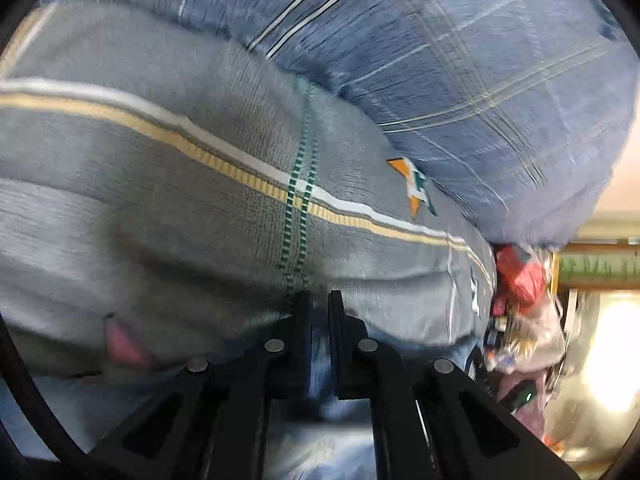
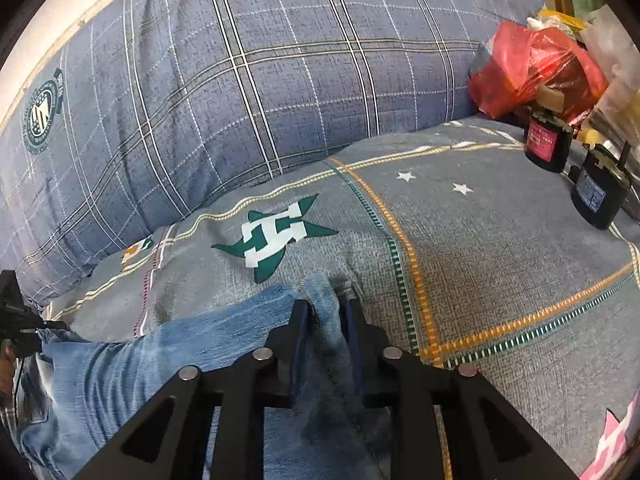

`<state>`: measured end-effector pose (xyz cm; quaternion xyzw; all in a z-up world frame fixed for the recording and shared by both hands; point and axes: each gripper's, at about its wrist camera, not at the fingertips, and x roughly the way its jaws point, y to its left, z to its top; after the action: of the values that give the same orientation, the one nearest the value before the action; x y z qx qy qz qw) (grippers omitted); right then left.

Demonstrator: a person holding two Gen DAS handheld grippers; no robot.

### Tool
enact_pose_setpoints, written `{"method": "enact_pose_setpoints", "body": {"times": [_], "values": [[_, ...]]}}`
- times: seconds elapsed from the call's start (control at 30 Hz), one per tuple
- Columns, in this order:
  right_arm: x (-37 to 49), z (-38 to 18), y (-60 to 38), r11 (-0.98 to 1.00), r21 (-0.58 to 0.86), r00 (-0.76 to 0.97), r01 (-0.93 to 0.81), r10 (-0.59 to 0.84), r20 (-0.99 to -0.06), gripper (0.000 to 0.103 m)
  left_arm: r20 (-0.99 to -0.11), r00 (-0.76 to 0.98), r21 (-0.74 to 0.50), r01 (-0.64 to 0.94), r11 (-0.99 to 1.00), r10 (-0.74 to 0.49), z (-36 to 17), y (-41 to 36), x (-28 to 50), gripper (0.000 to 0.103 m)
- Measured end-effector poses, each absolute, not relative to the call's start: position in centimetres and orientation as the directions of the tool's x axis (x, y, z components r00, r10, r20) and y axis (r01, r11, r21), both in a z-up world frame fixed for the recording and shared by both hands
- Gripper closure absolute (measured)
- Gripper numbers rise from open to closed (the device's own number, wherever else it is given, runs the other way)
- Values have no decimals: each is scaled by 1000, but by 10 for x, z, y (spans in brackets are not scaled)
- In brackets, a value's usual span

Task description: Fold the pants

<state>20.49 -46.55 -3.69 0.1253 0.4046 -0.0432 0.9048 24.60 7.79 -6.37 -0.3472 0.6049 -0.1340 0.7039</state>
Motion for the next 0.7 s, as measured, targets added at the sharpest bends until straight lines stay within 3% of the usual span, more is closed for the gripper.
{"method": "enact_pose_setpoints", "body": {"times": [0.03, 0.07, 0.1, 0.13, 0.17, 0.23, 0.4, 0.57, 0.7], "values": [[203, -32, -464, 966, 176, 668, 191, 4, -744, 55, -766, 239, -639, -183, 747, -597, -52, 81, 241, 98], [200, -27, -463, 968, 154, 669, 200, -20, -743, 27, -778, 246, -618, -130, 775, -579, -40, 84, 234, 94], [194, -17, -459, 971, 124, 682, 204, -50, -729, 21, -800, 255, -571, -45, 820, -543, -18, 90, 218, 91], [189, -11, -457, 974, 116, 698, 193, -53, -715, 21, -809, 266, -542, 6, 840, -524, -7, 94, 207, 81], [180, 0, -447, 981, 101, 714, 163, -47, -698, 21, -817, 280, -511, 54, 858, -504, 4, 100, 193, 60], [168, 13, -427, 991, 93, 728, 99, -8, -685, 21, -833, 320, -430, 142, 892, -452, 27, 117, 151, 39], [133, 23, -340, 962, 142, 668, -233, 264, -696, 21, -858, 321, -351, 201, 915, -400, 31, 145, 61, 39], [100, 10, -245, 818, 245, 470, -521, 514, -717, 21, -834, 279, -476, 70, 876, -476, -3, 168, 14, 39], [75, -7, -189, 709, 215, 341, -672, 553, -760, 21, -784, 292, -577, -15, 817, -548, -25, 178, -2, 39]]}}
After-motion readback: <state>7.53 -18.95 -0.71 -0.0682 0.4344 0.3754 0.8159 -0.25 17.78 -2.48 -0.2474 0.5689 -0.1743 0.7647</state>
